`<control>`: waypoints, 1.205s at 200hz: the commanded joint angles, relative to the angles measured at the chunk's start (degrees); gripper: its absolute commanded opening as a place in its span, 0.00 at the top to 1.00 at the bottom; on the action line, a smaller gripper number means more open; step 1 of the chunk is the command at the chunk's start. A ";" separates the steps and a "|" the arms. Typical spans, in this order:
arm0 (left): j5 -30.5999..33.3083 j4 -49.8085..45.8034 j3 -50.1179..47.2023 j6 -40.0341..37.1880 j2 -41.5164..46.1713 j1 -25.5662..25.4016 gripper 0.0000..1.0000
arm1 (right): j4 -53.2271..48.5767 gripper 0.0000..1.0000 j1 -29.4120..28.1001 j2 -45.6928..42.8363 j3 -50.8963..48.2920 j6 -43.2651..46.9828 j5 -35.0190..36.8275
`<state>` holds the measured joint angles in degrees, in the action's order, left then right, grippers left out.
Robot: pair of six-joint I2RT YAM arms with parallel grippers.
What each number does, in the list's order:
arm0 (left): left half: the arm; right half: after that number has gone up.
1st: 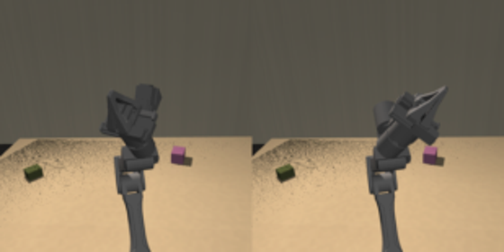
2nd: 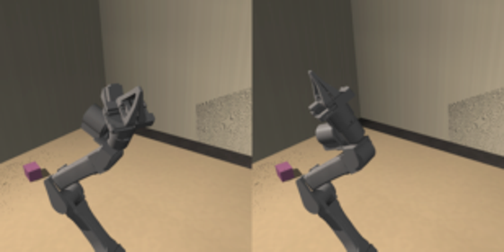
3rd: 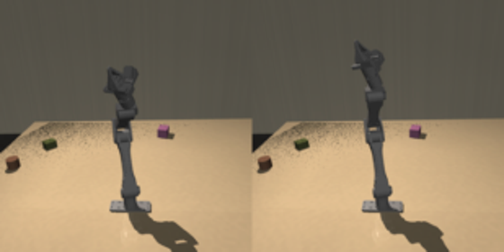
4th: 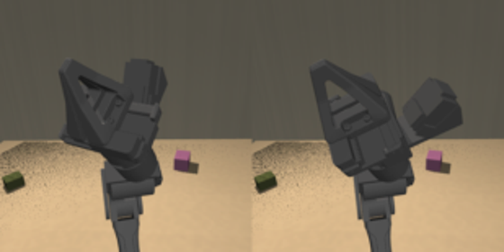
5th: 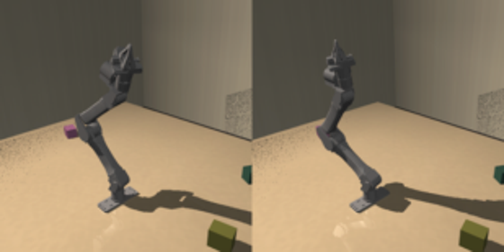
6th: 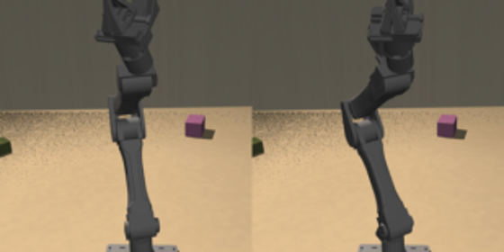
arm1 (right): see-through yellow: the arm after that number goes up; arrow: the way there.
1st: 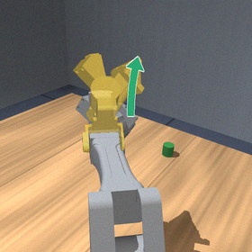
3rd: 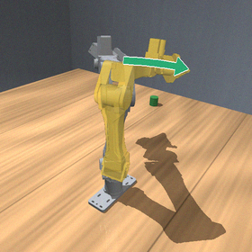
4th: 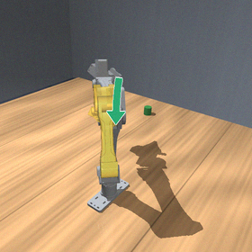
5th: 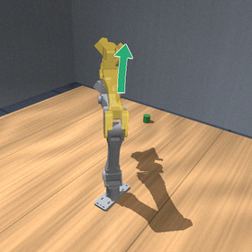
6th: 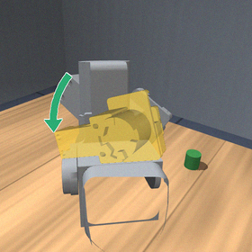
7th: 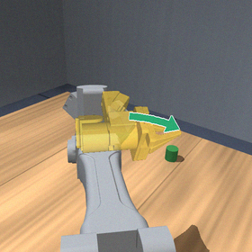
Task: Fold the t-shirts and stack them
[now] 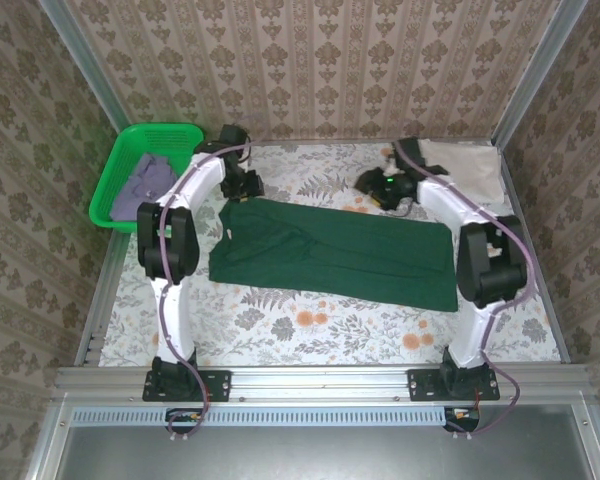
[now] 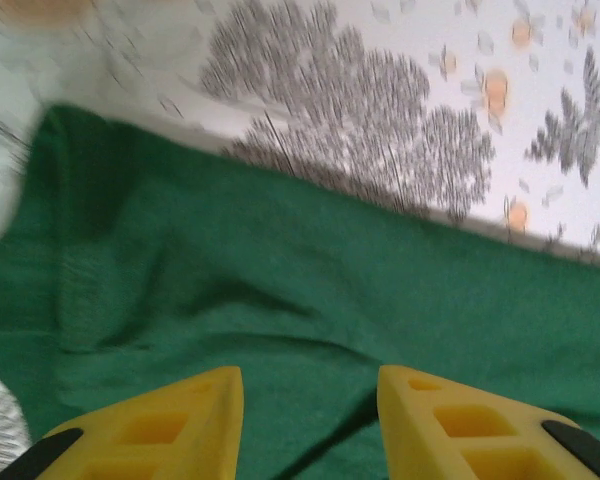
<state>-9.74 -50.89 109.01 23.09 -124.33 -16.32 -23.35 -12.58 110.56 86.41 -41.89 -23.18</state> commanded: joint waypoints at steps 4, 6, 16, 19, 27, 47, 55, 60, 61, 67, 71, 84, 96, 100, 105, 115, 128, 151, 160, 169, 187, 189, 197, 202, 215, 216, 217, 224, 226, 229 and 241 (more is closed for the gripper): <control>-4.85 -4.01 -1.66 -2.91 -2.27 0.74 0.61 | -6.47 0.51 -6.53 8.55 8.85 6.47 -5.72; -4.50 -4.16 -1.69 -2.95 -2.44 0.69 0.61 | -6.76 0.51 -7.12 9.06 9.69 6.65 -5.67; -2.49 -4.01 -2.28 -3.31 -2.88 0.74 0.61 | -6.93 0.52 -9.53 11.48 12.37 7.21 -5.94; -2.01 -3.96 -2.53 -3.39 -3.04 0.76 0.61 | -6.84 0.52 -10.07 12.06 13.03 7.40 -5.94; -0.89 -4.21 -2.28 -3.45 -3.56 0.95 0.61 | -7.03 0.52 -11.62 13.69 14.76 7.64 -5.13; 0.69 -4.22 -1.43 -2.93 -5.10 1.37 0.61 | -9.11 0.53 -14.31 17.85 19.71 7.77 -2.84; 0.73 -4.52 -0.82 -2.71 -6.00 1.46 0.61 | -9.25 0.53 -14.94 19.36 21.35 7.23 -2.08; 0.56 -4.68 -0.46 -2.53 -6.51 1.46 0.61 | -9.08 0.53 -15.30 20.25 22.31 6.95 -1.96; 0.58 -4.71 -0.38 -2.53 -6.57 1.46 0.61 | -9.08 0.53 -15.38 20.41 22.57 6.93 -2.00; 0.63 -4.77 -0.29 -2.16 -6.96 1.38 0.61 | -9.16 0.53 -15.75 21.51 23.94 6.74 -1.64; 0.76 -4.64 -0.40 -1.90 -7.13 1.30 0.61 | -9.31 0.53 -16.01 22.30 24.89 6.69 -1.35; 1.12 -4.30 -1.10 -0.93 -7.55 1.22 0.61 | -9.65 0.54 -16.80 24.63 27.96 6.53 -0.66; 0.89 -4.21 -1.82 0.43 -7.76 1.30 0.60 | -10.96 0.55 -17.53 26.98 31.06 6.55 0.17; 0.65 -4.01 -2.10 0.75 -7.77 1.29 0.60 | -11.35 0.55 -17.79 27.55 31.97 6.56 0.39; 0.61 -3.80 -2.59 1.16 -7.68 1.29 0.60 | -11.66 0.56 -18.04 28.41 32.91 6.66 0.63; 0.68 -3.44 -3.36 1.70 -7.68 1.20 0.60 | -12.10 0.56 -18.52 29.74 34.41 6.96 1.13; 0.81 -3.63 -4.09 2.73 -7.67 1.21 0.60 | -13.30 0.56 -18.95 31.15 36.33 6.83 1.34; 0.54 -3.13 -4.80 3.98 -7.65 1.11 0.60 | -14.08 0.56 -19.75 32.57 38.48 7.71 0.68; 0.59 -3.21 -4.54 4.00 -7.84 1.11 0.60 | -15.17 0.56 -20.07 33.14 39.45 8.00 0.54; 0.87 -3.88 -4.17 3.98 -8.03 1.20 0.60 | -16.30 0.57 -20.35 33.49 40.32 8.18 0.16; 1.68 -3.86 -3.99 3.55 -8.10 1.24 0.59 | -16.80 0.57 -21.07 33.23 40.04 9.73 -0.15; 1.72 -3.86 -3.99 3.54 -8.13 1.28 0.59 | -16.94 0.58 -21.14 33.20 40.04 9.92 -0.01; 1.69 -3.87 -3.90 3.58 -8.43 1.41 0.59 | -17.40 0.58 -21.40 33.23 39.97 10.33 0.32; 1.58 -4.04 -3.70 3.63 -8.59 1.40 0.58 | -17.60 0.59 -21.47 33.23 39.84 10.42 0.28; 1.64 -4.22 -3.76 3.63 -8.73 1.47 0.59 | -17.35 0.60 -21.69 33.03 39.43 10.52 -0.19; 1.64 -4.26 -3.78 3.63 -8.69 1.47 0.59 | -17.30 0.61 -21.69 33.00 39.40 10.56 -0.15; 1.69 -4.28 -3.79 3.63 -8.67 1.46 0.59 | -17.32 0.61 -21.70 32.98 39.38 10.58 -0.13; 1.88 -4.21 -3.81 3.55 -8.65 1.46 0.58 | -17.26 0.62 -21.83 32.88 39.28 10.80 0.03; 1.97 -4.30 -3.74 3.48 -8.71 1.46 0.58 | -17.34 0.63 -21.86 32.87 39.23 10.91 0.10; 2.09 -4.30 -3.69 3.52 -8.73 1.46 0.58 | -17.39 0.63 -21.87 32.74 39.30 10.99 0.17; 2.35 -4.56 -3.63 3.49 -8.71 1.54 0.58 | -17.55 0.67 -21.87 32.61 39.25 11.13 0.49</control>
<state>-8.99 -52.88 106.56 25.76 -131.11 -15.29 -38.48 -34.11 142.98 124.79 -32.49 -23.11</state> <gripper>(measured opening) 0.416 0.361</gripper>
